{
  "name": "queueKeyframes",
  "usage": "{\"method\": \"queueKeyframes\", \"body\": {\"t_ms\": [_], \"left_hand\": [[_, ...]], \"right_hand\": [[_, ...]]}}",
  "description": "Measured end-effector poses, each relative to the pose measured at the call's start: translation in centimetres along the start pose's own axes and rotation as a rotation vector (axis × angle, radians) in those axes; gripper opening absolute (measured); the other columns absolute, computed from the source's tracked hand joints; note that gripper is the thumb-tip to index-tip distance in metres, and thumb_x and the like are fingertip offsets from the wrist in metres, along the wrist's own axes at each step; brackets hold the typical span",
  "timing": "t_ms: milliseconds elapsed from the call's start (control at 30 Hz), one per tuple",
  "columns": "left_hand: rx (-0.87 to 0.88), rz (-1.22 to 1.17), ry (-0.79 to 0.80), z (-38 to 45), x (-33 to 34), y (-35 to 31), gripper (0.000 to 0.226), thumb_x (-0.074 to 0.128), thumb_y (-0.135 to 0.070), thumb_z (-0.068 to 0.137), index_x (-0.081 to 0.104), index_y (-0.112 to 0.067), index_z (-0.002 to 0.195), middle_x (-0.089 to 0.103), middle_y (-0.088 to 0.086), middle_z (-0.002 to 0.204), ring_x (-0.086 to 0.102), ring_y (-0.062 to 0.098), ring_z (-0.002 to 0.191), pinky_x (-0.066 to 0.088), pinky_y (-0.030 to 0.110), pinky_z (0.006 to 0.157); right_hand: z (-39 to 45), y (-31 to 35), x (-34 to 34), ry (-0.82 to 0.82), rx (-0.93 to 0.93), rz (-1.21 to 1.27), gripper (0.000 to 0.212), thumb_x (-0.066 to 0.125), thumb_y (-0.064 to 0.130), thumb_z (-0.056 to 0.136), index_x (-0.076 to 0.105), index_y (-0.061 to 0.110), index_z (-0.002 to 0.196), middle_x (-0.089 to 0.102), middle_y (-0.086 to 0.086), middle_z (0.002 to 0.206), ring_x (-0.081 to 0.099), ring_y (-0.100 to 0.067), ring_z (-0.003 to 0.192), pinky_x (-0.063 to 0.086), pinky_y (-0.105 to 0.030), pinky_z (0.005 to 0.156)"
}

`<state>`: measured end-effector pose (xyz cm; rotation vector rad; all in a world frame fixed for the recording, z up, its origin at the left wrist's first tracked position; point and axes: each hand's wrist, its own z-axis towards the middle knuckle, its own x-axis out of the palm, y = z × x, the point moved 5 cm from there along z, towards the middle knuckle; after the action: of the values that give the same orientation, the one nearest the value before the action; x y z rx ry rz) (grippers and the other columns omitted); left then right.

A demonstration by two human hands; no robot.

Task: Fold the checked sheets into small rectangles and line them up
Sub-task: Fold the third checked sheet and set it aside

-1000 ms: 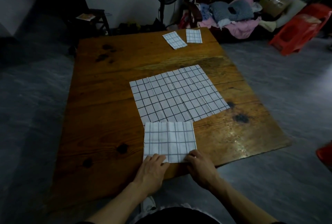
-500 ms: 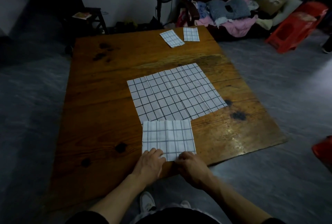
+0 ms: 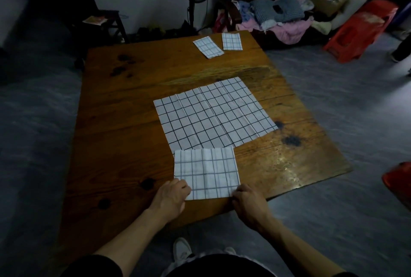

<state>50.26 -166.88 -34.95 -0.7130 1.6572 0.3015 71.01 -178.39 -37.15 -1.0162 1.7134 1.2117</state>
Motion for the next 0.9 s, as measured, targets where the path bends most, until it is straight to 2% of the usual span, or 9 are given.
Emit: {"method": "queueKeyframes", "body": {"t_ms": [200, 333, 533, 600, 667, 800, 900], "left_hand": [[-0.017, 0.047, 0.038, 0.7, 0.0, -0.1, 0.028, 0.058, -0.01, 0.088, 0.059, -0.021, 0.114, 0.053, -0.002, 0.117, 0.05, 0.014, 0.105, 0.041, 0.026, 0.089], [-0.024, 0.063, 0.051, 0.7, 0.1, -0.2, 0.026, 0.057, -0.01, 0.091, 0.06, -0.018, 0.115, 0.053, 0.0, 0.119, 0.05, 0.015, 0.107, 0.043, 0.025, 0.09], [-0.047, 0.061, 0.05, 0.5, -0.4, -0.6, 0.025, 0.055, -0.015, 0.091, 0.057, -0.019, 0.115, 0.051, 0.0, 0.119, 0.048, 0.016, 0.108, 0.04, 0.027, 0.091], [-0.054, 0.032, 0.03, 0.2, -0.8, -0.9, 0.022, 0.055, -0.018, 0.089, 0.057, -0.02, 0.111, 0.052, -0.001, 0.114, 0.048, 0.015, 0.104, 0.041, 0.026, 0.088], [-0.051, -0.011, -0.026, 0.0, -1.5, -1.1, 0.013, 0.057, -0.021, 0.085, 0.058, -0.022, 0.098, 0.053, -0.003, 0.103, 0.047, 0.013, 0.094, 0.041, 0.026, 0.081], [-0.068, -0.123, -0.153, 0.0, -2.8, -1.7, 0.009, 0.056, -0.024, 0.077, 0.047, -0.025, 0.077, 0.047, -0.008, 0.082, 0.041, 0.01, 0.076, 0.039, 0.026, 0.068], [-0.087, -0.229, -0.23, 0.3, -4.1, -2.5, 0.008, 0.054, -0.027, 0.076, 0.047, -0.026, 0.075, 0.045, -0.009, 0.077, 0.042, 0.01, 0.074, 0.043, 0.029, 0.068]], "right_hand": [[0.2, 0.0, 0.0, -0.001, 0.045, 0.019, 0.025, 0.043, 0.04, 0.091, 0.068, 0.032, 0.093, 0.056, 0.013, 0.11, 0.051, -0.008, 0.103, 0.046, -0.031, 0.092], [0.2, 0.1, -0.5, -0.007, 0.053, 0.027, 0.024, 0.048, 0.037, 0.09, 0.069, 0.031, 0.097, 0.056, 0.012, 0.112, 0.051, -0.01, 0.104, 0.045, -0.03, 0.091], [0.5, 0.4, -0.4, 0.023, 0.108, 0.034, 0.019, 0.045, 0.042, 0.086, 0.061, 0.031, 0.086, 0.056, 0.007, 0.109, 0.051, -0.015, 0.103, 0.044, -0.032, 0.089], [0.4, 0.8, -0.7, 0.012, 0.097, 0.032, 0.018, 0.049, 0.04, 0.086, 0.062, 0.03, 0.091, 0.057, 0.006, 0.111, 0.052, -0.016, 0.103, 0.044, -0.031, 0.088], [0.4, 1.4, -1.2, -0.016, 0.06, 0.05, 0.021, 0.054, 0.038, 0.087, 0.063, 0.028, 0.103, 0.056, 0.005, 0.118, 0.052, -0.015, 0.105, 0.045, -0.03, 0.089], [0.9, 3.7, -2.0, -0.024, -0.064, 0.041, 0.048, 0.065, 0.041, 0.083, 0.055, 0.027, 0.128, 0.052, 0.004, 0.131, 0.048, -0.017, 0.117, 0.043, -0.031, 0.096], [1.5, 5.2, -2.2, -0.052, -0.13, 0.031, 0.052, 0.069, 0.039, 0.077, 0.054, 0.028, 0.126, 0.053, 0.002, 0.127, 0.049, -0.02, 0.112, 0.039, -0.03, 0.087]]}}
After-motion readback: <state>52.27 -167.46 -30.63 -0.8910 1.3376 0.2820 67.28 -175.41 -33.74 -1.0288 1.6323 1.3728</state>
